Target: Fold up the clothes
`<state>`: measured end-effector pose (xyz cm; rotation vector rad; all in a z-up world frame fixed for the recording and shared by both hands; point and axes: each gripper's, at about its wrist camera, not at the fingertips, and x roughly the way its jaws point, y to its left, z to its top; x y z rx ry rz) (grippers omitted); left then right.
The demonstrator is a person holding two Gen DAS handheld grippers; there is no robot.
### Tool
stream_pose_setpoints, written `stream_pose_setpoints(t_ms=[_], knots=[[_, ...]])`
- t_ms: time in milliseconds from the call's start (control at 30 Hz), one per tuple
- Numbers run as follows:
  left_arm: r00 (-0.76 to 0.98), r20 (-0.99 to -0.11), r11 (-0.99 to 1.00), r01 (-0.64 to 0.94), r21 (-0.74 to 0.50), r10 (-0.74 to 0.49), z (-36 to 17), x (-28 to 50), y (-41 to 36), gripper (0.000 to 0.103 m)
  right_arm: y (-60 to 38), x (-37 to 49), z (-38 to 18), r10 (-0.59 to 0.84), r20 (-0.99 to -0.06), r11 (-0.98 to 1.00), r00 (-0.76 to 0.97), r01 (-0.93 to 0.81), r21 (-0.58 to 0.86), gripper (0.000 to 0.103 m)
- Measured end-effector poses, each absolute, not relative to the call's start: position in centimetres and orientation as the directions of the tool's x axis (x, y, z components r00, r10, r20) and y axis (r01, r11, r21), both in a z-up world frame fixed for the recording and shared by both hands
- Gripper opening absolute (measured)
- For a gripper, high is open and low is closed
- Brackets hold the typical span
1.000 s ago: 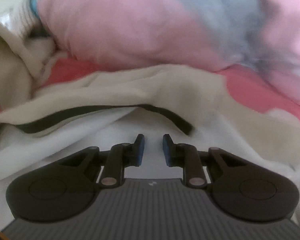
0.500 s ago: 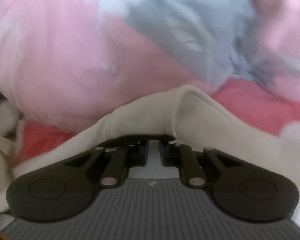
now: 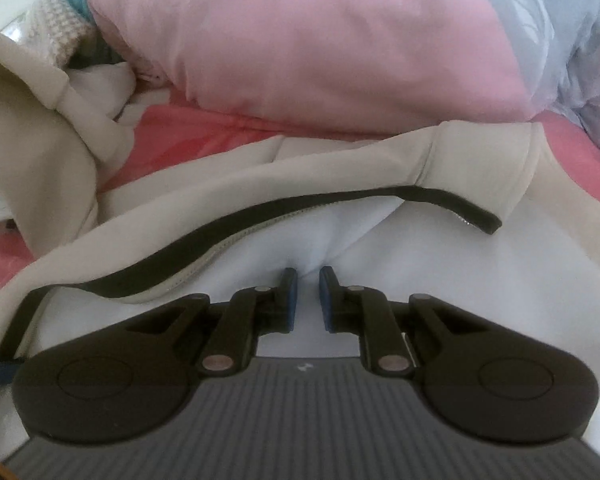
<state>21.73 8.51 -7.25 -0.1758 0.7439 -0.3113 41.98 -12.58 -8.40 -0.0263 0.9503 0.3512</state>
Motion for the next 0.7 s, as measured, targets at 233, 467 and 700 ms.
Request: stream_pose_setpoints(t_ms=[233,467,700], knots=[[0.695,-0.630,0.935,0.200,-0.293,-0.347,-6.9,21.6,8.9,0.087,-13.5,44.6,-8.0,0.255,-0.744,0.966,0.618,-0.198,0.166,0.008],[0.694,-0.633,0.936,0.199,-0.290,-0.343,-6.9,21.8,8.8,0.087,-16.8,43.3,-6.1,0.223,-0.672,0.960,0.706,-0.041,0.276,0.011],[0.690,-0.635,0.934,0.194,-0.301,-0.347,-6.5,21.5,9.3,0.087,-22.4,35.2,0.7,0.189,-0.641,0.954,0.744,0.015,0.300,0.013]])
